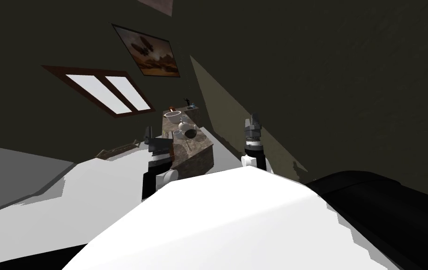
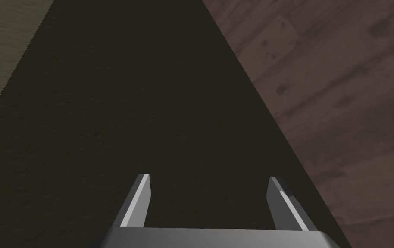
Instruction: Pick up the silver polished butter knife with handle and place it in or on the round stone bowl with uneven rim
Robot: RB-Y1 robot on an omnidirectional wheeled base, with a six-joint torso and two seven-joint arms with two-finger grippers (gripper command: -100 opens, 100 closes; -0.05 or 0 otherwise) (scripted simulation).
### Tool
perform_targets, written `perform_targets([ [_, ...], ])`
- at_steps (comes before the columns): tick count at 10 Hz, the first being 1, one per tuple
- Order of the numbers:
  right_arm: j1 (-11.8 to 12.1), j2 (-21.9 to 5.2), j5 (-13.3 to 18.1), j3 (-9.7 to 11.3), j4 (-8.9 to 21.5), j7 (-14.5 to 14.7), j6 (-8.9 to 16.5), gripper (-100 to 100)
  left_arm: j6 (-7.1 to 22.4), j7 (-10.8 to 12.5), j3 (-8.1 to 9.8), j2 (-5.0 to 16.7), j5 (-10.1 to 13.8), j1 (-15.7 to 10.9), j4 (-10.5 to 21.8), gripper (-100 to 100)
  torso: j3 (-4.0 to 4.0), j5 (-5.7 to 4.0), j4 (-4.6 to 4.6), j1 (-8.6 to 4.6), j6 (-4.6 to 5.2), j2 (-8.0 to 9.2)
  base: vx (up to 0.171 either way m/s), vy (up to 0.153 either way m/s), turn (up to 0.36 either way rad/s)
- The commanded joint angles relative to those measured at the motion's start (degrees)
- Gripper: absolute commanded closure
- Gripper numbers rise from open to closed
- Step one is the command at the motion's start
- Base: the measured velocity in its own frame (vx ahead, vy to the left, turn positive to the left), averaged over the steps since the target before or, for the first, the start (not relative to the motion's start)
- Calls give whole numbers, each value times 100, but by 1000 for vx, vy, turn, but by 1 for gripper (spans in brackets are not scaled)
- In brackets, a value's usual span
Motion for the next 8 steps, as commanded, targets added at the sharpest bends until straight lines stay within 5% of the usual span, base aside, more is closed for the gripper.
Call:
perform_targets([
  [1,0,0,0,0,0,0,0,0,250,265,170,200,200,33,134,-100,0,0,0,0,0,0,-8,-100,-49],
  [8,0,0,0,0,0,0,0,0,1241,1155,815,766,952,-17,660,-100,1,-2,1,-6,-2,2,3,-95,-44],
])
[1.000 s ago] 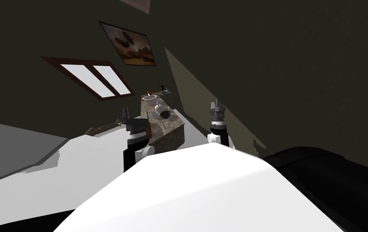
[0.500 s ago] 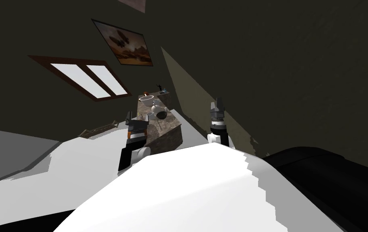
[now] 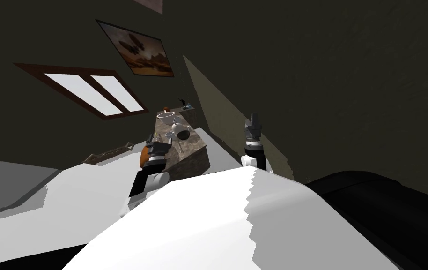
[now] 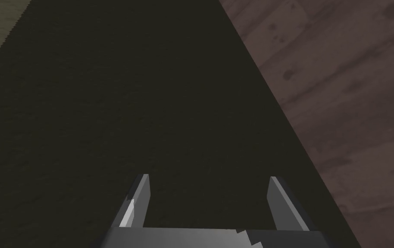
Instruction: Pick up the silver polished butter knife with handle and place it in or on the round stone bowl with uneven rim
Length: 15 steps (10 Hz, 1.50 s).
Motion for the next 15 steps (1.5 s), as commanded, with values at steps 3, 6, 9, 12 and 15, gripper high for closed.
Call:
perform_targets([
  [3,0,0,0,0,0,0,0,0,580,486,318,239,384,-43,304,-100,2,-1,1,-1,-1,2,4,-86,-45],
  [6,0,0,0,0,0,0,0,0,811,698,462,351,548,-53,435,-100,-1,1,0,5,-1,-3,13,-62,-35],
  [9,0,0,0,0,0,0,0,0,1266,1140,753,569,864,-75,720,-100,-4,-1,-1,-4,0,-8,21,-88,-52],
  [12,0,0,0,0,0,0,0,0,1717,1607,1042,777,1155,-104,1033,-100,-1,0,0,4,-2,-1,19,-73,-46],
  [15,1,0,0,-1,0,0,0,0,2160,2073,1325,971,1411,-137,1374,-100,-5,1,-2,6,-2,-8,35,-71,-56],
])
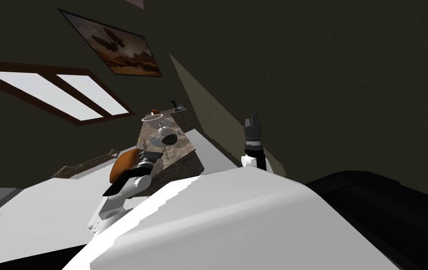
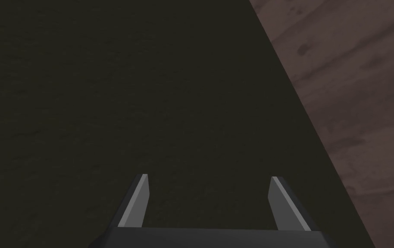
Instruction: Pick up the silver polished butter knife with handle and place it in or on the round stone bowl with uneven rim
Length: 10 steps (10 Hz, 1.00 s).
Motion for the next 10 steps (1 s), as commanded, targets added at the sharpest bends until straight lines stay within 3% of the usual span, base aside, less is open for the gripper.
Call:
perform_targets([
  [1,0,0,0,0,0,0,0,0,286,286,197,118,159,-40,277,-100,0,0,0,0,0,0,59,-82,-94],
  [2,0,0,0,0,0,0,0,0,348,400,197,118,159,-40,277,-100,-4,-1,-1,-3,1,-8,49,-57,-20],
  [3,0,0,0,0,0,0,0,0,555,612,329,204,261,-58,463,-100,-4,0,-2,3,-1,-6,48,-47,-43],
  [4,0,0,0,0,0,0,0,0,556,650,329,204,261,-58,463,-100,-3,1,-1,6,0,-6,34,-41,-33],
  [6,0,0,0,0,0,0,0,0,939,1037,580,363,432,-98,835,-100,-1,2,0,9,-1,-1,51,-53,-68],
  [7,0,0,0,0,0,0,0,0,953,1149,580,363,432,-98,846,-100,-4,1,-2,5,-1,-7,61,-39,-26],
  [8,1,0,0,-1,0,0,0,0,1142,1347,697,435,501,-117,1042,-100,-5,2,-2,9,0,-9,63,-32,-64],
  [9,0,0,0,0,0,0,0,0,1142,1396,697,435,501,-117,1042,-100,-6,2,-2,13,0,-10,41,-27,-23],
  [10,0,0,0,-1,0,0,0,0,1324,1618,808,501,562,-136,1240,-100,-3,3,-1,14,-1,-4,50,-31,-46],
])
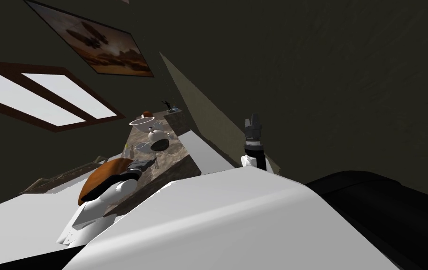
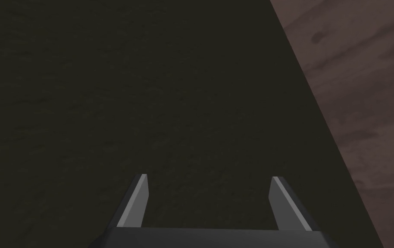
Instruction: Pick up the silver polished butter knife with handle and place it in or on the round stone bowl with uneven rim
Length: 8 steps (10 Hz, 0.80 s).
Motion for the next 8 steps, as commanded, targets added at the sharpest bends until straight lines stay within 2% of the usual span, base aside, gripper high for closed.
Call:
perform_targets([
  [1,0,0,0,0,0,0,0,0,268,286,148,84,73,-42,286,-100,0,0,0,0,0,0,76,-45,-89],
  [2,0,0,0,0,0,0,0,0,268,393,148,84,73,-42,321,-100,-3,-1,-1,-4,0,-6,63,-26,-23],
  [3,0,0,0,0,0,0,0,0,436,606,250,142,118,-61,492,-100,-3,0,-1,0,-1,-4,68,-16,-48],
  [4,0,0,0,0,0,0,0,0,436,630,250,142,118,-61,516,-100,-4,1,-2,4,1,-7,47,-10,-29],
  [6,0,0,0,0,0,0,0,0,752,1001,439,244,193,-97,892,-100,1,2,0,5,0,2,57,-22,-62],
  [7,0,0,0,0,0,0,0,0,752,1086,439,244,193,-97,892,-100,-2,0,-1,2,0,-4,57,-20,-20],
  [8,0,0,0,0,0,0,0,0,899,1302,528,290,225,-115,1070,-100,-1,1,-1,2,-1,-1,63,-14,-34],
])
